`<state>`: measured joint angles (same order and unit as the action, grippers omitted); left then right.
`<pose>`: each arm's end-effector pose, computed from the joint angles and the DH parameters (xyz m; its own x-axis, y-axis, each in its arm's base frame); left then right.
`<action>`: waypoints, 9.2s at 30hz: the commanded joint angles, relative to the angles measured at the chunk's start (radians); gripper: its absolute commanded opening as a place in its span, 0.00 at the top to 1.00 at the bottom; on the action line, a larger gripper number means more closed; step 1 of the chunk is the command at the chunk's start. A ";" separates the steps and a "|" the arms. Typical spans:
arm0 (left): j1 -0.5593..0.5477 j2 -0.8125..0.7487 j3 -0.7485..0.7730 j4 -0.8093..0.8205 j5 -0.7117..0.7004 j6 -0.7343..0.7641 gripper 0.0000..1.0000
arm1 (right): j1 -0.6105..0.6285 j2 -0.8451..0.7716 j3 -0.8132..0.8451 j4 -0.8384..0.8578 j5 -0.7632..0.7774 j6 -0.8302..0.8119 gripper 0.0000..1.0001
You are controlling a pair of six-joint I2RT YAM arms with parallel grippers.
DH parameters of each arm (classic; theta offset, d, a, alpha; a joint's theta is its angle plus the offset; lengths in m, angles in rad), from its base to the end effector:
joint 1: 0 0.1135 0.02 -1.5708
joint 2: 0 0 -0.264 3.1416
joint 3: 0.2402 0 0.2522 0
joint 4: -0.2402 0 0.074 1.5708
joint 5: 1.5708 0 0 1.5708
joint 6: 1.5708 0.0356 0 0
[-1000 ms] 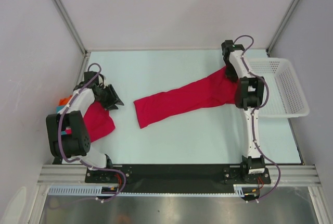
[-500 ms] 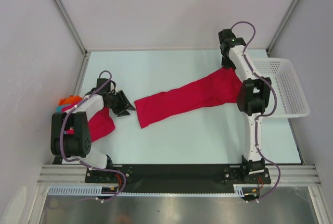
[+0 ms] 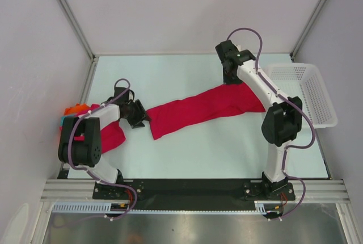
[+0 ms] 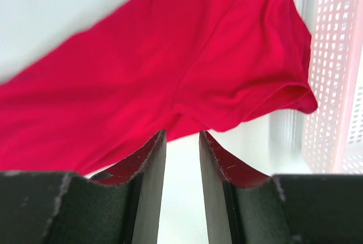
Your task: Fold and stack the t-shirts
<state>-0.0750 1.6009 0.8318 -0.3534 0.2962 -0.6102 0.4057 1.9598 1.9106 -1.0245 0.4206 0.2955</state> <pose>0.2909 -0.0323 0.1528 -0.8498 -0.4858 -0.2045 -0.3528 0.8126 -0.4639 0.3903 0.1518 0.3120 -0.8254 -0.0652 -0.5607 0.0617 0.9769 -0.2045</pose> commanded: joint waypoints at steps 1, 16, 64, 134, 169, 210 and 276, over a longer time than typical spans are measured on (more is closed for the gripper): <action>-0.009 0.010 -0.022 0.068 -0.039 -0.023 0.46 | 0.002 -0.105 -0.036 -0.032 0.003 0.021 0.65; -0.031 0.137 -0.043 0.201 0.110 -0.062 0.76 | 0.004 -0.200 -0.007 -0.111 0.006 0.031 0.65; -0.256 -0.141 0.187 -0.026 0.135 -0.145 1.00 | 0.082 -0.493 -0.321 -0.051 -0.105 0.086 0.65; -0.473 0.561 0.834 -0.051 0.138 -0.188 0.48 | -0.067 -0.573 -0.366 -0.082 -0.131 0.027 0.64; -0.129 -0.464 0.164 -0.217 -0.062 -0.042 0.39 | 0.349 0.054 -0.173 0.144 -0.197 0.125 0.66; -0.071 -0.446 0.139 -0.196 0.004 -0.011 0.39 | 0.348 0.171 -0.070 0.081 -0.145 0.090 0.97; -0.062 -0.423 0.089 -0.145 0.043 -0.011 0.39 | 0.246 0.045 -0.302 0.116 -0.066 0.099 0.70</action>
<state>-0.1467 1.1767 0.9268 -0.5335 0.3195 -0.6449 0.6678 2.0808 1.6089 -0.9356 0.3347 0.3950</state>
